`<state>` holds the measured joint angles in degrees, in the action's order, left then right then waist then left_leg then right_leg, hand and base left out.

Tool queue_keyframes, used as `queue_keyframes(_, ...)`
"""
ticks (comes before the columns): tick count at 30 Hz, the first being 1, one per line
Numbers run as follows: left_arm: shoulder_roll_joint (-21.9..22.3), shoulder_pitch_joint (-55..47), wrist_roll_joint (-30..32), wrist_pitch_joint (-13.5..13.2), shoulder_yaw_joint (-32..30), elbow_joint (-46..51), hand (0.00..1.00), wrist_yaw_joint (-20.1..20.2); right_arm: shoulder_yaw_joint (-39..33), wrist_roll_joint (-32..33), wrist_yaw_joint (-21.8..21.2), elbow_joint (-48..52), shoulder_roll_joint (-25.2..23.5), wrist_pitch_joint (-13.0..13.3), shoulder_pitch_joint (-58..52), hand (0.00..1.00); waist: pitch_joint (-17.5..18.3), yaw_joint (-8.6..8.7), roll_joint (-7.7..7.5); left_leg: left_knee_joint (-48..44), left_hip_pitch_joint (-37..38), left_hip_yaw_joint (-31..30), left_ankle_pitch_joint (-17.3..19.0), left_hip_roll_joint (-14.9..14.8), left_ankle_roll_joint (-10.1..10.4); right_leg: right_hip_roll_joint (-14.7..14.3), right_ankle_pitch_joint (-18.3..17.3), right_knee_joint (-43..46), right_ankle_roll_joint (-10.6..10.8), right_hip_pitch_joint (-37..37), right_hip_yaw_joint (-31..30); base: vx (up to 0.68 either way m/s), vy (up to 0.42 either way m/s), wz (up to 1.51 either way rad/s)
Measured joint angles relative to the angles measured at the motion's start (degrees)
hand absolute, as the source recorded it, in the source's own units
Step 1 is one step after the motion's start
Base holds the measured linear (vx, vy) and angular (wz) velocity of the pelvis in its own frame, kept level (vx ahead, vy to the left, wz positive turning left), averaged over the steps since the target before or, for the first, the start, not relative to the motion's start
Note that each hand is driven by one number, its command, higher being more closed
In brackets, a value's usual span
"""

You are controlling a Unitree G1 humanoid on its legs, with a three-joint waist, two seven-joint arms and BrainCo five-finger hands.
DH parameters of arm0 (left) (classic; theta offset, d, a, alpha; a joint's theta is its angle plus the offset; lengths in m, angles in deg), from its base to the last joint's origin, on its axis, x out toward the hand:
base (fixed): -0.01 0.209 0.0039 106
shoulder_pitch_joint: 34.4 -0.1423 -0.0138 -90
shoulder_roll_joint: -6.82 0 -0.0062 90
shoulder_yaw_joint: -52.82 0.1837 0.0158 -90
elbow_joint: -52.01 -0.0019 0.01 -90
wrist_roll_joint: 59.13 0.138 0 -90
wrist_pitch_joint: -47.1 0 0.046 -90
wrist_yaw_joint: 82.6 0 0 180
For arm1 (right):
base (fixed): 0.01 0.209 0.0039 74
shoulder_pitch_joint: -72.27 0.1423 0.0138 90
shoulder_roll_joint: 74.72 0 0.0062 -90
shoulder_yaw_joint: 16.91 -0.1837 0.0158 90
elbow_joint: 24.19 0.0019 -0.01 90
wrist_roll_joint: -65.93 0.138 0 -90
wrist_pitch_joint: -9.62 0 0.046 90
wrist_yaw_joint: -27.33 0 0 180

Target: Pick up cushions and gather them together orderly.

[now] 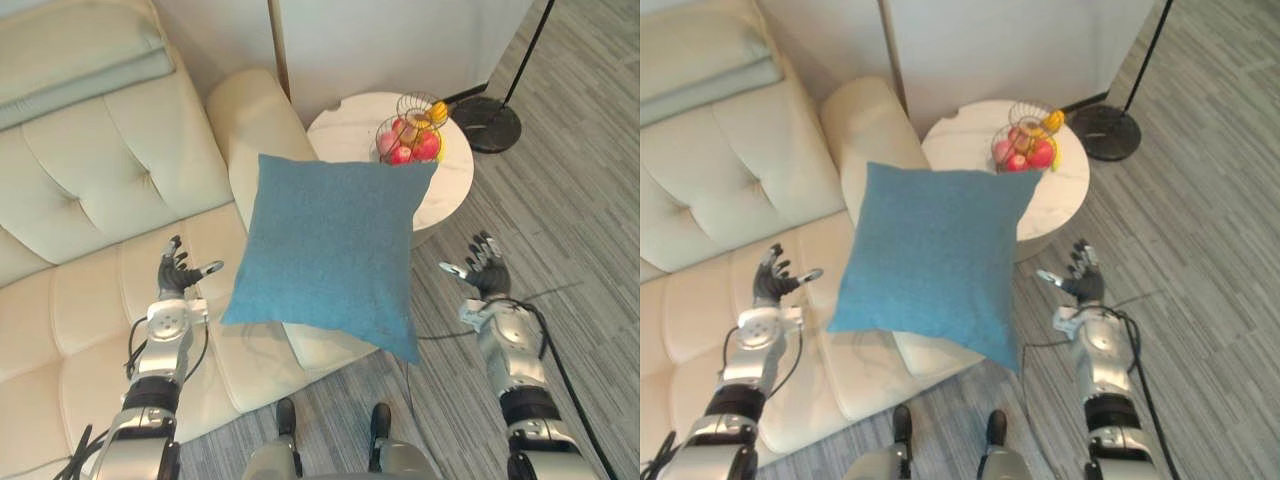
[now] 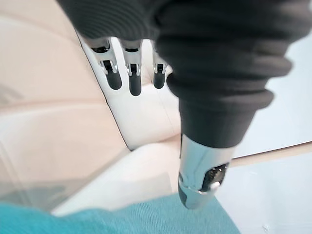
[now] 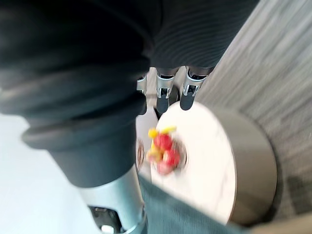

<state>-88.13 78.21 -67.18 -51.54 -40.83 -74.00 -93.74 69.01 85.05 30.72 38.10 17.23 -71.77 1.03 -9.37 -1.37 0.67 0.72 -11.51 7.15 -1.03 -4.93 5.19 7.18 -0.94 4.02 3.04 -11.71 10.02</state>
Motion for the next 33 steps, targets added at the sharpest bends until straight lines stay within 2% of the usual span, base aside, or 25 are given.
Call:
queue_keyframes(4,1.7,3.1,-1.1,-0.2,2.3,-0.6,0.00,-0.1,5.0,1.5,-0.2,-0.8,-0.8,0.0,1.3,0.00,-1.8,-0.91,0.08,-2.0,-2.7,-0.1,0.0,-0.3,0.0,0.1,0.0,2.1,0.0,-2.5,-0.9,-0.04,-0.003,0.08)
queue_keyframes(10,4.2,3.8,-1.1,-0.2,5.2,-4.2,0.00,-1.0,7.5,2.2,-0.6,-5.0,-4.5,0.3,2.8,0.00,-4.5,-1.07,0.45,-4.9,-3.0,-0.1,0.0,-0.6,0.0,0.3,-0.1,5.3,0.0,-2.6,-1.3,-0.03,-0.010,0.06)
queue_keyframes(12,5.3,4.2,-1.0,-0.2,5.8,-5.3,0.00,-1.1,7.7,2.2,-0.3,-6.0,-5.0,0.9,3.0,0.00,-4.8,-1.13,0.44,-6.6,-4.9,-0.1,0.0,-0.7,0.0,0.7,-0.5,7.9,0.1,-4.7,-1.3,-0.06,-0.013,0.07)
queue_keyframes(16,7.3,7.6,-1.0,0.1,7.5,-8.0,0.00,-1.2,7.7,2.2,1.2,-8.3,-6.6,1.2,4.9,0.00,-7.5,-1.20,0.34,-9.9,-7.9,-0.2,0.1,-1.0,-0.1,1.0,-2.1,12.0,0.0,-7.5,-1.3,-0.08,-0.031,0.10)
queue_keyframes(20,8.5,9.4,-0.9,0.1,8.2,-8.1,0.00,-1.4,8.9,2.2,1.8,-8.2,-7.0,1.0,5.2,0.00,-8.4,-1.65,0.25,-11.1,-9.2,-0.2,0.2,-1.5,-0.2,0.9,-4.0,14.0,-0.1,-8.6,-1.0,-0.12,-0.051,0.11)
queue_keyframes(23,8.9,11.2,-1.0,0.1,9.9,-7.9,0.00,-2.3,9.3,2.3,2.1,-7.8,-7.3,1.0,5.7,0.00,-8.4,-1.84,0.25,-10.7,-10.7,0.0,1.5,-1.6,-0.3,0.9,-6.9,14.4,0.0,-10.0,-0.7,-0.14,-0.046,0.15)
queue_keyframes(24,9.0,11.6,-1.1,0.0,10.5,-7.9,1.00,-2.5,9.4,2.4,2.3,-7.8,-7.6,1.0,6.0,1.00,-8.6,-1.85,0.26,-10.6,-11.6,0.0,1.1,-1.7,-0.2,0.9,-6.9,15.1,-0.1,-11.2,-0.6,-0.15,-0.026,0.07)
queue_keyframes(29,9.4,11.5,-5.8,-0.1,12.3,-5.9,1.00,-3.9,9.6,5.7,3.9,-6.8,-8.5,1.4,5.8,1.00,-8.6,-1.82,0.20,-6.7,-10.2,-0.3,-1.8,-1.3,-0.1,1.2,-6.6,15.7,-0.2,-11.4,0.1,-0.09,-0.009,0.09)
queue_keyframes(33,9.3,11.5,-11.1,-1.6,12.8,-2.0,1.00,-5.1,9.5,8.1,4.7,-6.7,-7.7,2.3,6.3,1.00,-8.6,-1.84,0.16,-4.6,-10.2,-0.5,-3.7,-0.9,-0.1,1.4,-6.5,15.9,-0.3,-12.4,0.3,0.00,0.002,0.05)
